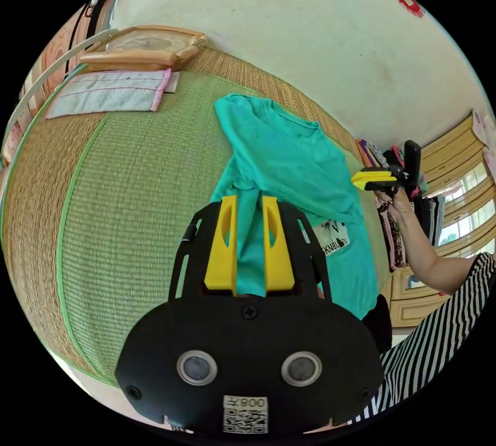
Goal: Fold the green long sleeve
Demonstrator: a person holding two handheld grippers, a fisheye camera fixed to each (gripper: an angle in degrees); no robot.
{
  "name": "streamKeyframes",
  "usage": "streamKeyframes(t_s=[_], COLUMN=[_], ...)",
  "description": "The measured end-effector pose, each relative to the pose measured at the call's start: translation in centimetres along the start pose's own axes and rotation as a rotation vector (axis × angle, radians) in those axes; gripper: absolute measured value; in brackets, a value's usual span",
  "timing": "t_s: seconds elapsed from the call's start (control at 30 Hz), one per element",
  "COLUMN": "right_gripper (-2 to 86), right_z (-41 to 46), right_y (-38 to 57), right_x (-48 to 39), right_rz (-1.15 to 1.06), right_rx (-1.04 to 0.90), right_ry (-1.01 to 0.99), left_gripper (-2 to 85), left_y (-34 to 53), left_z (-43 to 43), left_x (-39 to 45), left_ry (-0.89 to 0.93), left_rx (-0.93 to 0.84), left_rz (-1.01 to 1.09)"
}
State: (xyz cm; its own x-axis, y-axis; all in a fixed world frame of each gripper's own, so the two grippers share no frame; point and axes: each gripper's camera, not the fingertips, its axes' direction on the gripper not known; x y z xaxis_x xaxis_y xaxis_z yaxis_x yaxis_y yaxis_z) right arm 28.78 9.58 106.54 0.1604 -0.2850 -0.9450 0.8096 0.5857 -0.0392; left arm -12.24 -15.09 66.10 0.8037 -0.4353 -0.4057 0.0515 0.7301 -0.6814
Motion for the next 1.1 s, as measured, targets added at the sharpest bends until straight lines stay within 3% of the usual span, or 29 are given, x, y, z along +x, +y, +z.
streamKeyframes(t_s=[0.23,0.47,0.83,1.1], right_gripper=[5.5,5.9,1.2,0.3], right_z=[4.2,9.9,13.8,5.6], right_y=[-13.8,-23.8,-28.2,-26.1], right_x=[1.2,2.7,3.9,9.0], right_rz=[-0.001,0.016,0.011,0.174], right_rx=[-0.008,-0.068,-0.219,0.112], right_ry=[0.046,0.115,0.181,-0.079], left_gripper=[6.3,1.4,0.6,0.5], left_y=[-0.4,1.5,3.8,5.4], left_z=[2.4,1.5,-0.9,-5.2], left_x=[1.2,1.8,1.0,-0.6], left_ry=[-0.103,-0.113,-0.057,-0.108], left_rx=[-0.091,-0.052,0.010,0.184], left_rz=[0.144,0.176,0.176,0.099])
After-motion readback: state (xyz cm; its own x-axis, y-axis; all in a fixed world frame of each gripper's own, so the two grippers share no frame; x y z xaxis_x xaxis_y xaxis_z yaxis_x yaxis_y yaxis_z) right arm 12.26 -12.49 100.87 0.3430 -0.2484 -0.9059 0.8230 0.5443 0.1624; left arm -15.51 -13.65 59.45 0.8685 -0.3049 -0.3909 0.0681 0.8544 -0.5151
